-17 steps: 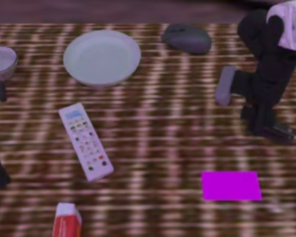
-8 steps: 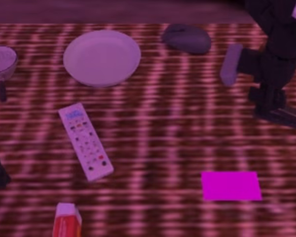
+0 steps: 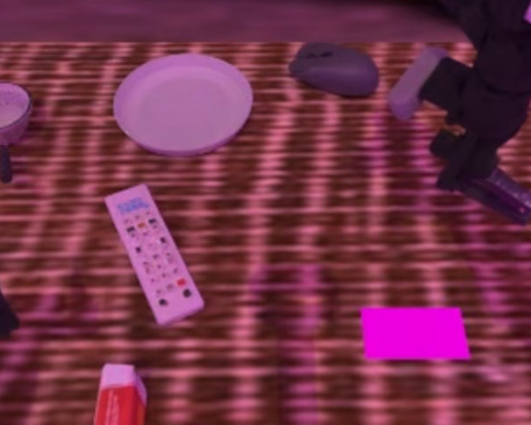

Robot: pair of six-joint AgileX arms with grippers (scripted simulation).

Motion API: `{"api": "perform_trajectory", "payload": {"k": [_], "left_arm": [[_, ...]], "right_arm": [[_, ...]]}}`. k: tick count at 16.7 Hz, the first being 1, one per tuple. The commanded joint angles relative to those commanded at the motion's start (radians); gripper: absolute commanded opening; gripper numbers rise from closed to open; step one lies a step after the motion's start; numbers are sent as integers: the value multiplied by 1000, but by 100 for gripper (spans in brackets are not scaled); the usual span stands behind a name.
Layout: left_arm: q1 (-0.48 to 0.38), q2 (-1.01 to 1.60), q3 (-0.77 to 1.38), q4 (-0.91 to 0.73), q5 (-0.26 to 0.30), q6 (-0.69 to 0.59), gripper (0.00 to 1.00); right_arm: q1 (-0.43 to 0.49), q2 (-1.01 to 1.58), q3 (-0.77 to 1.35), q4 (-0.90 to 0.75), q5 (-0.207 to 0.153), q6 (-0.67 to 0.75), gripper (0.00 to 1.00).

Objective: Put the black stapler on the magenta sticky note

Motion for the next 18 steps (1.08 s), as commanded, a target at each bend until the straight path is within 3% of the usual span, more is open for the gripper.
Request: {"api": "perform_trajectory", "payload": {"k": [4,9,13,18], "left_arm": [[0,0,0,0,0,0,100],[0,0,0,0,0,0,100],[0,0,0,0,0,0,100],[0,0,0,0,0,0,100]], "right_arm": [[14,-34,-8,46,31,394,0],[30,-87,-80,69,56,1055,0],[47,-129,-171,50,54,1570,0],[66,-198,-290,4,26,2074,0]]}}
